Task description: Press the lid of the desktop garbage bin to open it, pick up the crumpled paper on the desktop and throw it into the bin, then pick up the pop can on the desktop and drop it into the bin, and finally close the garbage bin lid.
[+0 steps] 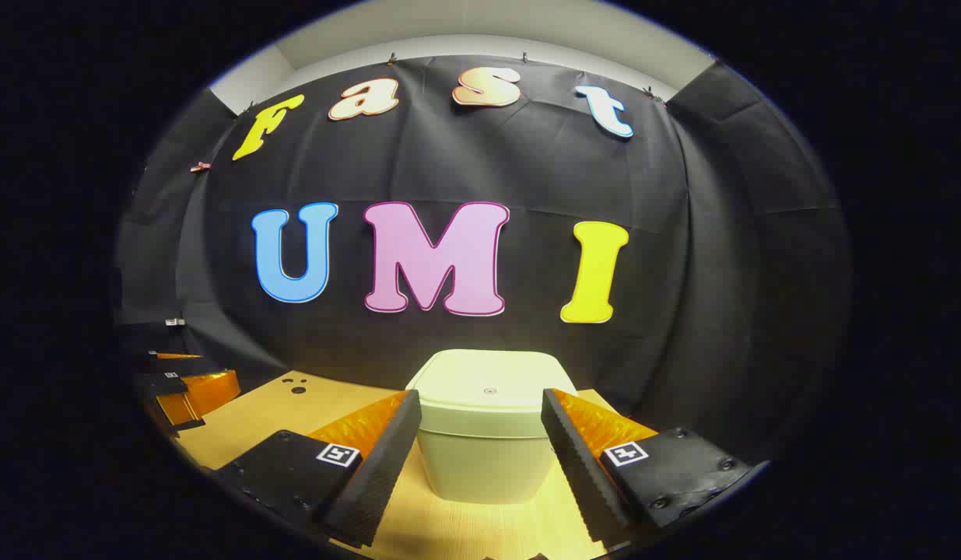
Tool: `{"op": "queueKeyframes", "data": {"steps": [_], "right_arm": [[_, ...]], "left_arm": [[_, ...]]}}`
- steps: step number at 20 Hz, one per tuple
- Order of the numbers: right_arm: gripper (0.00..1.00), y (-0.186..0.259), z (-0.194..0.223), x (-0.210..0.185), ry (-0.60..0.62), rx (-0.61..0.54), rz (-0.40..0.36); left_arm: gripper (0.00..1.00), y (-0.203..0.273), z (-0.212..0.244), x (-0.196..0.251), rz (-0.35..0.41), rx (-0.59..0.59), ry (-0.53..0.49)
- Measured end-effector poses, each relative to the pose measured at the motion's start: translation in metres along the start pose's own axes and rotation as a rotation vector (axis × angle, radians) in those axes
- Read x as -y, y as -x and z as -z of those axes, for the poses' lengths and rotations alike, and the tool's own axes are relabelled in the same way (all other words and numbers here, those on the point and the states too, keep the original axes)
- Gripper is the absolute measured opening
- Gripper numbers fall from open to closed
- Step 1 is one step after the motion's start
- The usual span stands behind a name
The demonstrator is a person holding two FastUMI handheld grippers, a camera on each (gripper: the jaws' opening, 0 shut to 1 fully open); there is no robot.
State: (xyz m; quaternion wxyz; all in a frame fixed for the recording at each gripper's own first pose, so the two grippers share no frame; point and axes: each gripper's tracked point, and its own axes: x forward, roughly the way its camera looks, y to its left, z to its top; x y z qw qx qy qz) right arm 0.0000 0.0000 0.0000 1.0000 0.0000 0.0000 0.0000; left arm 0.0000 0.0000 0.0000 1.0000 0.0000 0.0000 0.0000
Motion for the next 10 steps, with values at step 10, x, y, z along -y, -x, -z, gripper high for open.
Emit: {"op": "queueKeyframes", "data": {"steps": [10], "right_arm": [[0.98,-0.008,0.015,-0.018,0.024,-0.044,-0.032]], "left_arm": [[0.95,0.002,0.011,0.000,0.009,-0.040,-0.014]]}}
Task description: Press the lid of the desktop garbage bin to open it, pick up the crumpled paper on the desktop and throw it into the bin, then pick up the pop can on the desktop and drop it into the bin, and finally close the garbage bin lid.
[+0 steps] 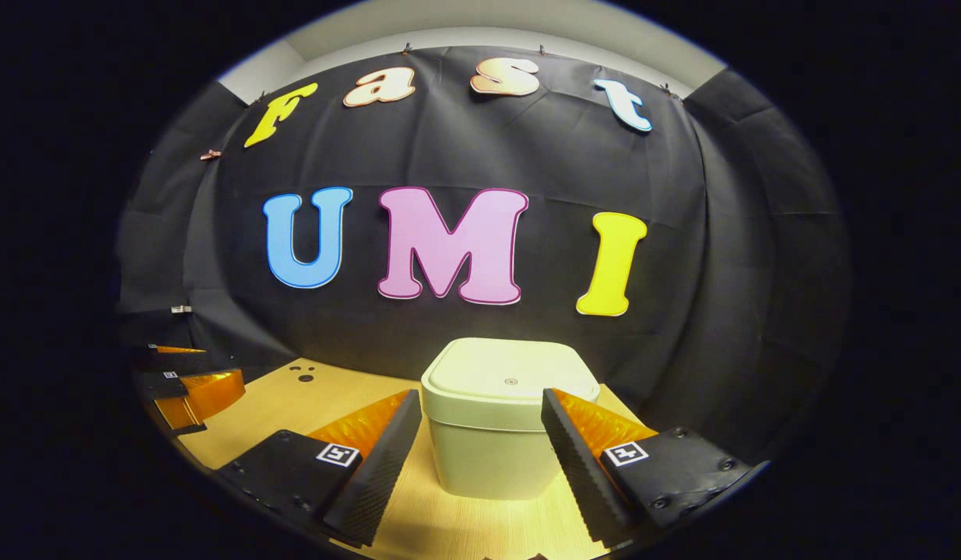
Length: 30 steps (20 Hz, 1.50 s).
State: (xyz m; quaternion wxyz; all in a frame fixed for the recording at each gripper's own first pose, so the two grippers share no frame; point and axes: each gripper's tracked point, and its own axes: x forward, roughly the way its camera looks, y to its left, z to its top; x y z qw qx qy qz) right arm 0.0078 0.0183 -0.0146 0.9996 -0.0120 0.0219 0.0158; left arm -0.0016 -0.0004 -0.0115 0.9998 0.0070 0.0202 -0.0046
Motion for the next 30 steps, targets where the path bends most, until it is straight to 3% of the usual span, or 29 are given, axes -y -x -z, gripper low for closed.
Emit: {"op": "queueKeyframes", "data": {"steps": [13,15,21,26,28,29,30], "right_arm": [[0.98,0.001,0.006,-0.011,0.016,-0.026,-0.047],[0.94,0.001,0.004,-0.012,0.010,-0.026,-0.052],[0.62,-0.003,-0.005,-0.014,0.022,-0.015,-0.083],[0.23,-0.010,-0.001,-0.017,-0.019,-0.068,-0.118],[0.14,-0.012,-0.001,-0.022,-0.015,-0.069,-0.136],[0.14,-0.013,0.000,-0.018,0.005,-0.072,-0.118],[0.06,-0.010,-0.001,-0.017,0.012,-0.066,-0.133]], "left_arm": [[0.95,0.005,-0.003,0.003,-0.005,0.025,-0.024],[0.96,0.005,-0.002,0.004,-0.004,0.023,-0.026],[0.95,0.008,-0.001,0.003,-0.012,0.020,-0.022],[0.95,0.010,-0.001,0.004,-0.014,0.018,-0.028],[0.96,0.010,0.003,0.003,-0.017,0.009,-0.018],[0.95,0.010,0.004,0.003,-0.020,0.005,-0.012],[0.95,0.011,0.007,0.003,-0.026,0.001,-0.006]]}}
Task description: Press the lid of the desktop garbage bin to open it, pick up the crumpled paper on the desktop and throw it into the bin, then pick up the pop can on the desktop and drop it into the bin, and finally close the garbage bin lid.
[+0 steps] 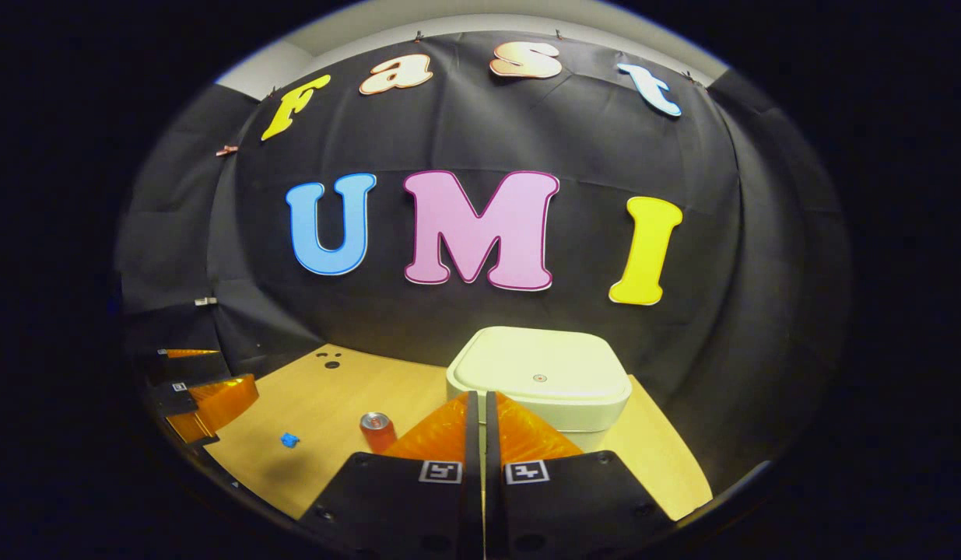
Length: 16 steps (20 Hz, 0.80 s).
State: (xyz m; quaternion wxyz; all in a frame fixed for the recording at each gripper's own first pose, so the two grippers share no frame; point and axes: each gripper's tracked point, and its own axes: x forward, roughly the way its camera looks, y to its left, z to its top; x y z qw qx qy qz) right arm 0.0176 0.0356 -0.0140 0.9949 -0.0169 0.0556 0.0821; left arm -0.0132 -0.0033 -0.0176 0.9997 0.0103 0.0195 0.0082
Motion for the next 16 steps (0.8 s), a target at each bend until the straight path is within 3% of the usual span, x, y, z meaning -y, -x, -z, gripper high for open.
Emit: {"op": "queueKeyframes", "data": {"steps": [3,6,16], "right_arm": [[0.07,-0.010,0.010,-0.001,0.002,-0.015,-0.021],[0.05,-0.016,0.016,-0.010,-0.057,-0.076,-0.095],[0.05,-0.055,0.004,0.040,-0.098,-0.085,-0.088]], "left_arm": [[0.95,0.001,0.002,-0.004,-0.025,-0.010,0.008],[0.95,-0.001,0.006,-0.005,-0.056,-0.021,0.019],[0.96,-0.009,0.032,-0.006,-0.215,-0.104,0.106]]}}
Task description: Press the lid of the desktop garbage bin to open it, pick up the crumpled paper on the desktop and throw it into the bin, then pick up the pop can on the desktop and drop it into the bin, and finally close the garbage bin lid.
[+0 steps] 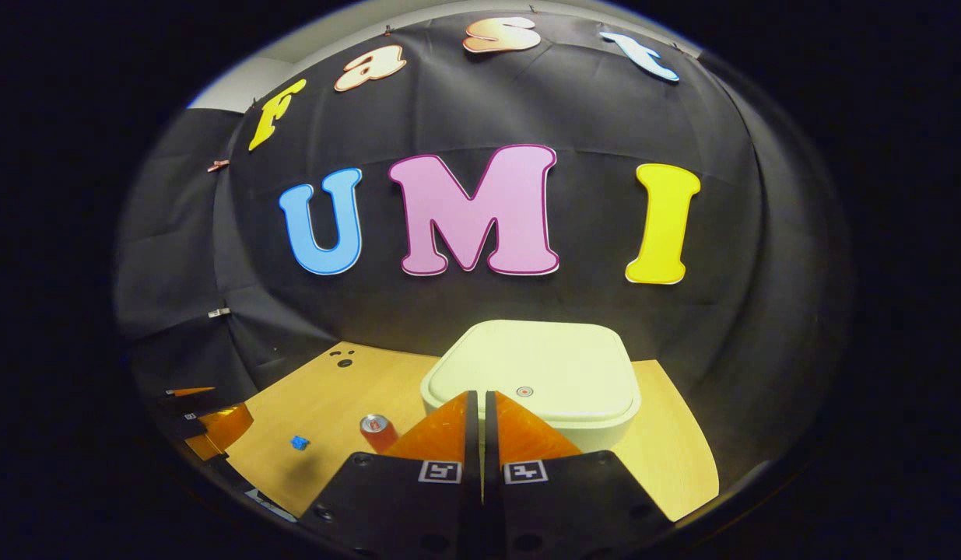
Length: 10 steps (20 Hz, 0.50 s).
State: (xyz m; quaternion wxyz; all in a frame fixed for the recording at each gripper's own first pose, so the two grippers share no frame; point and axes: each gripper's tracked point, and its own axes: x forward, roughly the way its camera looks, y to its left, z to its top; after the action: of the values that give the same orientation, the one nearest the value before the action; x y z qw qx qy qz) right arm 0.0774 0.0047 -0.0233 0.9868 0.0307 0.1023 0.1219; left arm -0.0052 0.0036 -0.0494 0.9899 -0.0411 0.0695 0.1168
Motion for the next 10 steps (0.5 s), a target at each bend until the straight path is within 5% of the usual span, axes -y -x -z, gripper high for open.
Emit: {"op": "queueKeyframes", "data": {"steps": [4,10], "right_arm": [[0.05,-0.020,-0.001,0.020,-0.010,0.001,-0.003],[0.05,-0.049,0.003,0.031,0.010,-0.018,0.040]], "left_arm": [[0.96,0.004,0.010,-0.001,-0.080,-0.024,0.039],[0.96,0.007,0.009,-0.005,-0.099,-0.036,0.028]]}}
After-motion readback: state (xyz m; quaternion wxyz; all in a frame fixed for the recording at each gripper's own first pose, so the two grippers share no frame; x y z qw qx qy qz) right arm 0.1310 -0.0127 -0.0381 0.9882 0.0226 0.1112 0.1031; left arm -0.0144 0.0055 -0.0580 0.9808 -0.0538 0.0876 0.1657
